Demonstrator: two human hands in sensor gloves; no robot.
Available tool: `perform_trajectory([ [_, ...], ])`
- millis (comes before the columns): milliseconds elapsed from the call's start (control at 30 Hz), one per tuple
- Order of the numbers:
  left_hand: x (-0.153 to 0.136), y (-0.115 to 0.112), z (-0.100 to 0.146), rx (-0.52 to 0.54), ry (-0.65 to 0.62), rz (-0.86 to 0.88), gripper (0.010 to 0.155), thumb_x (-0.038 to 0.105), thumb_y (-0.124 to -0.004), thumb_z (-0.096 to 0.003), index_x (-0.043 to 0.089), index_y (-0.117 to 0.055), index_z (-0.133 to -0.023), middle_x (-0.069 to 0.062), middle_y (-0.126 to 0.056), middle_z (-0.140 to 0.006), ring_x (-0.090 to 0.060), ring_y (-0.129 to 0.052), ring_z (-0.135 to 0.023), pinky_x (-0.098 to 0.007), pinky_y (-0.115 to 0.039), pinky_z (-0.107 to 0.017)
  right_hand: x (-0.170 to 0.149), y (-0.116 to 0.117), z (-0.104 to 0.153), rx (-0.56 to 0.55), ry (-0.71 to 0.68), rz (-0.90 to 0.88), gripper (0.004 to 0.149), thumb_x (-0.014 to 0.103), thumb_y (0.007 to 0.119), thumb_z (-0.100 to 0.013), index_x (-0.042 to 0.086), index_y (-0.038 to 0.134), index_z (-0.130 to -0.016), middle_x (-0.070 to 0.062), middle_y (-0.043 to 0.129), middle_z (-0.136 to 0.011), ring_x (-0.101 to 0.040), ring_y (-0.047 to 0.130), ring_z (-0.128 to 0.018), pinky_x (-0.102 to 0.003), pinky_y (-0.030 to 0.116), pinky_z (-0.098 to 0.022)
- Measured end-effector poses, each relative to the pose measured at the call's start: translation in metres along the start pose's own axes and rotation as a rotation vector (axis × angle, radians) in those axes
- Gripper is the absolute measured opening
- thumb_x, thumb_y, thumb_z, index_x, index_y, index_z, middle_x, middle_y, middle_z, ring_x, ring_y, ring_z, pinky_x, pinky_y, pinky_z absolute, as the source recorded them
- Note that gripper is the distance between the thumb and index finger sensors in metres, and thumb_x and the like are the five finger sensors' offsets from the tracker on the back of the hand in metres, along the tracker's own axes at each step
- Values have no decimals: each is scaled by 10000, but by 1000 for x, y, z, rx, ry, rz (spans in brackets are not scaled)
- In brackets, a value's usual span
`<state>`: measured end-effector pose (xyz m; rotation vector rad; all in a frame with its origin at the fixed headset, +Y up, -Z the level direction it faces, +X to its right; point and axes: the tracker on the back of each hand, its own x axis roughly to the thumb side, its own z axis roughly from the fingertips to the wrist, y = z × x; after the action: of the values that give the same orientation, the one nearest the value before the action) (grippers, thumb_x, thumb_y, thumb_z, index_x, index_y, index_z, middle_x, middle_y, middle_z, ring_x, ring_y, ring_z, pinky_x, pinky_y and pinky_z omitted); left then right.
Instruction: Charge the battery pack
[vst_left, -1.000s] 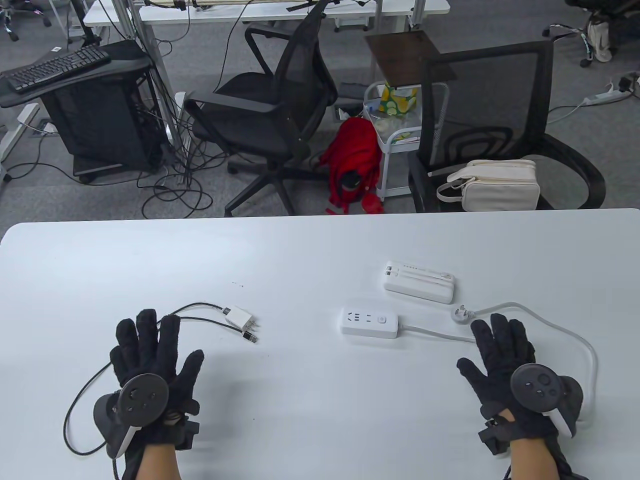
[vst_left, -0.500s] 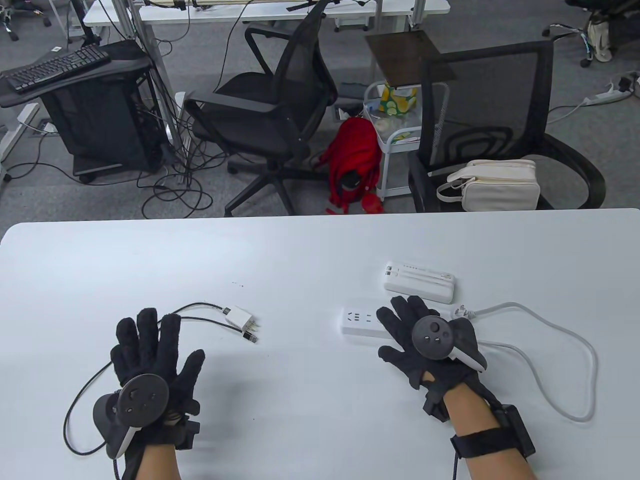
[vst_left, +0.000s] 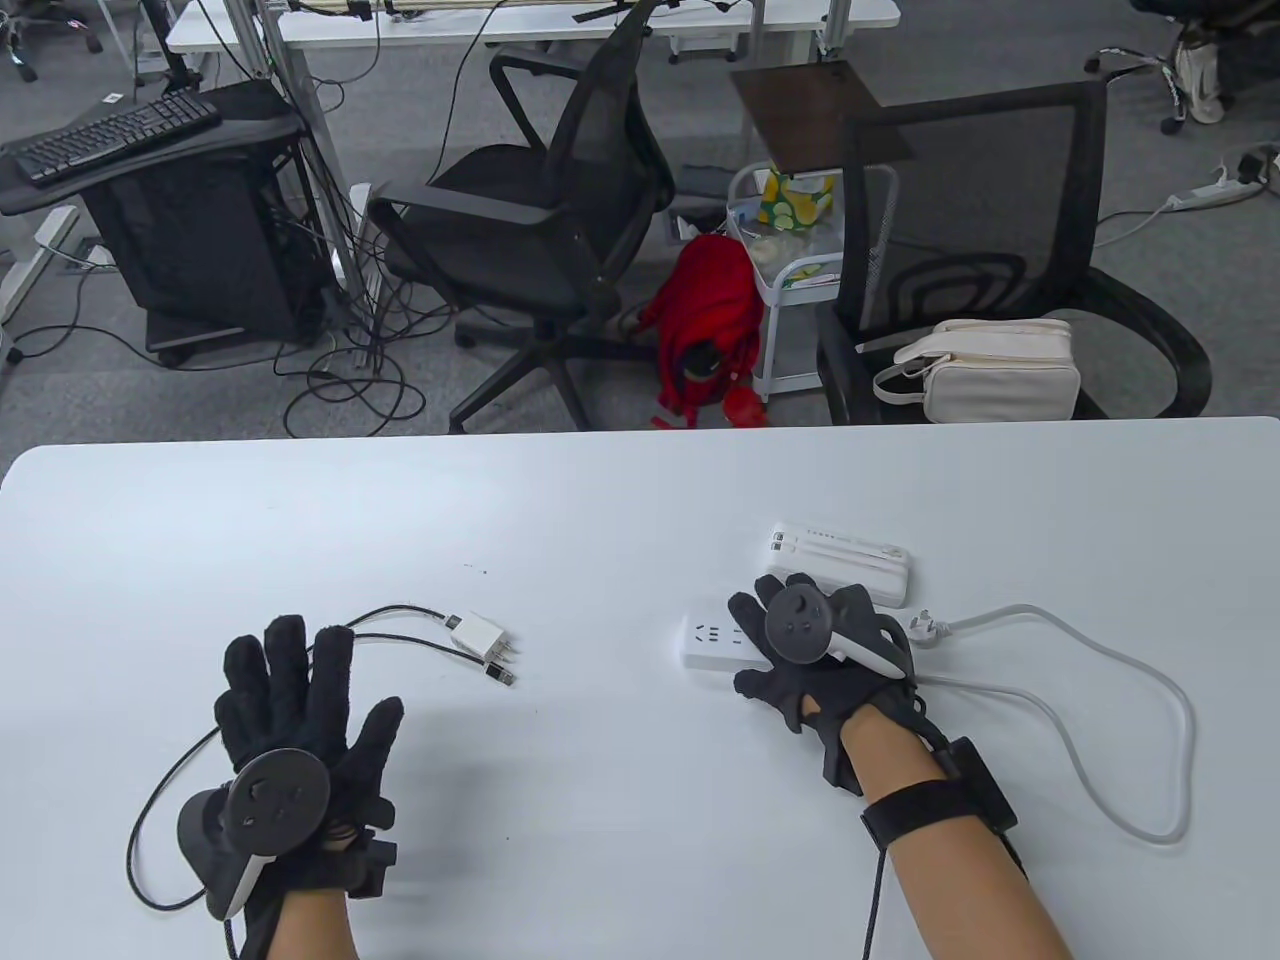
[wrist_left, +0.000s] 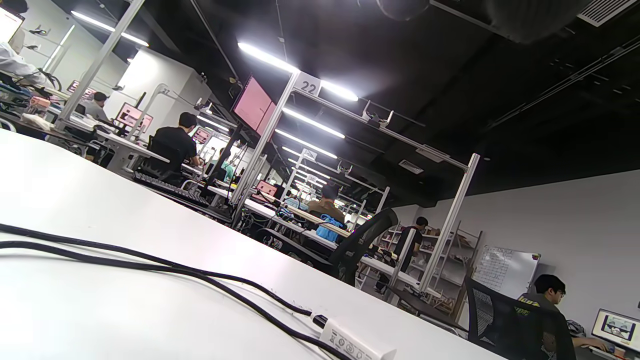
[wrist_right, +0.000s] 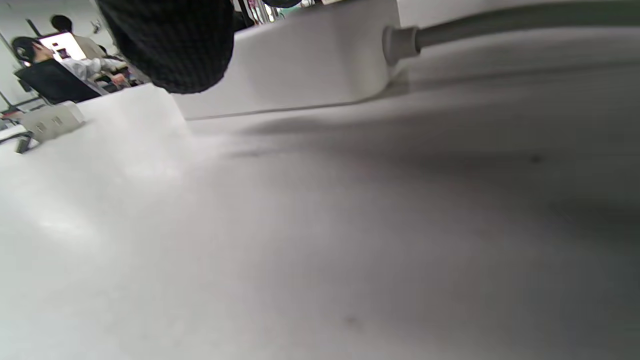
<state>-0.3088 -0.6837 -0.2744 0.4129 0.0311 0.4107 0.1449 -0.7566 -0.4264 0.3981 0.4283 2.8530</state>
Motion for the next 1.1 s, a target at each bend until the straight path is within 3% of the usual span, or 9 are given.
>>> perform_trajectory([
  [267, 0, 1, -1, 4, 4, 9, 763, 593, -684, -535, 342, -351, -1174, -21, -95, -1248, -418, 6, -1140, -681, -140, -772, 1, 7, -9, -28, 26, 27, 783, 408, 811, -486, 295, 322, -1087, -86, 386, -1140, -415, 406, -1076, -667, 347, -754],
  [500, -1, 2, 0, 0, 11, 6, 766, 593, -683, -536, 338, -347, -1175, -24, -89, -1245, -419, 14, -1135, -680, -137, -769, 2, 6, -10, -70, 8, 47, 785, 411, 855, -441, 270, 414, -1075, -83, 537, -1080, -370, 554, -1016, -638, 435, -746],
  [733, -1, 2, 0, -2, 11, 4, 756, 593, -682, -537, 342, -363, -1175, -26, -84, -1245, -417, 22, -1133, -679, -137, -769, 6, 4, -1, -133, -48, 55, 790, 416, 877, -406, 226, 484, -1064, -119, 632, -1035, -376, 715, -906, -593, 541, -724],
  [1100, 0, 1, -1, -12, 9, 0, 755, 593, -682, -537, 336, -373, -1176, -59, -91, -1245, -419, 16, -1134, -681, -139, -768, 48, 1, 34, -172, -254, 41, 800, 443, 865, -414, 208, 480, -1074, -126, 640, -1038, -377, 747, -894, -590, 572, -713],
])
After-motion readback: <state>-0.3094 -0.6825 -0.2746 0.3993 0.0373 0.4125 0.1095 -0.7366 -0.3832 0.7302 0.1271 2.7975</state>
